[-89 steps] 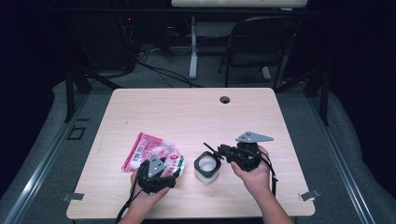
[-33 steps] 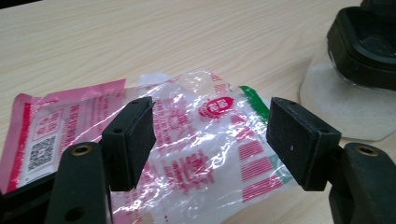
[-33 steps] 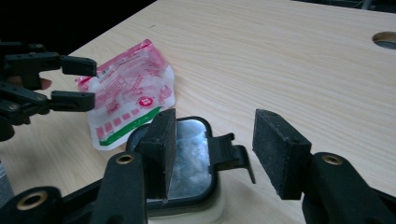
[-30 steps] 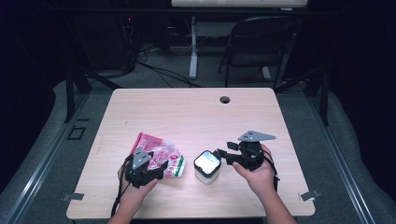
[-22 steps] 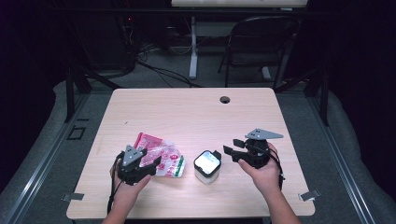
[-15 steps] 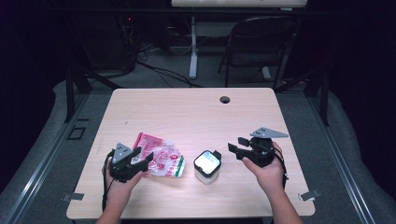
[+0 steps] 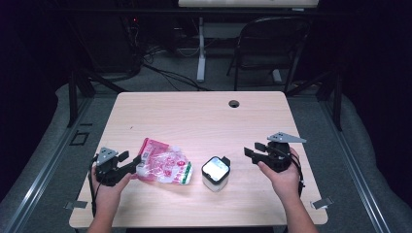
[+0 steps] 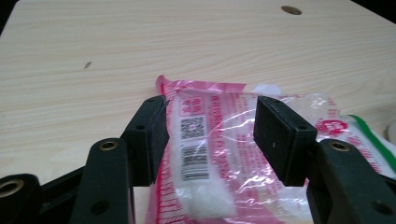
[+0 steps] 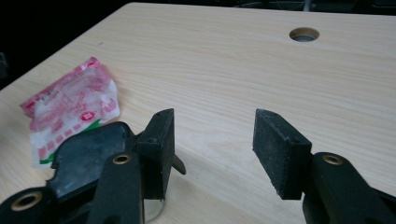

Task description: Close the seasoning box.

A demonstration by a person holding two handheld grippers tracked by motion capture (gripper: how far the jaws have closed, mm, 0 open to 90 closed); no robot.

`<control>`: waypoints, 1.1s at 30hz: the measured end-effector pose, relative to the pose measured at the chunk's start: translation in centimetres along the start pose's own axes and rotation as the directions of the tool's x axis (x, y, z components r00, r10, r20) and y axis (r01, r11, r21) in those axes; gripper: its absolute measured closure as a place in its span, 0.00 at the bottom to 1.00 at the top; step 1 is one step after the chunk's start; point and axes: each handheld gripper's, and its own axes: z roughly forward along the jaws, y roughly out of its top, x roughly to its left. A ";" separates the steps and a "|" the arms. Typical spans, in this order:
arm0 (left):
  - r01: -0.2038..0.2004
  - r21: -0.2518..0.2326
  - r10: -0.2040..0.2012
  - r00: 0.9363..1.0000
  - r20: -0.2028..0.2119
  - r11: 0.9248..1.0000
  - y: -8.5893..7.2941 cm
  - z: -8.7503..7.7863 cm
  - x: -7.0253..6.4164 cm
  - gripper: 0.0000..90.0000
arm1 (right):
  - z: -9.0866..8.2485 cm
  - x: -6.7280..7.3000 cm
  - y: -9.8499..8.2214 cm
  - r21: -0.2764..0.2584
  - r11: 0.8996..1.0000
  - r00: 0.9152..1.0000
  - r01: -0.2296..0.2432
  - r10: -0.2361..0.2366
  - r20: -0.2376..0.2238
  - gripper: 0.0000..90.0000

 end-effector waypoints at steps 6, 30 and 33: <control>-0.007 0.022 0.007 1.000 -0.017 1.000 -0.7 0.1 1.3 0.52 | 1.0 -1.0 -1.1 0.020 1.000 0.998 0.006 -0.007 0.059 0.56; 0.099 0.054 -0.093 0.991 -0.092 0.994 -2.3 1.0 4.4 0.49 | 4.1 -5.3 -5.5 0.089 0.985 0.979 -0.147 0.131 0.159 0.55; 0.106 0.058 -0.100 0.990 -0.102 0.993 -2.4 1.2 4.6 0.48 | 4.3 -5.3 -5.6 0.093 0.986 0.978 -0.136 0.119 0.171 0.55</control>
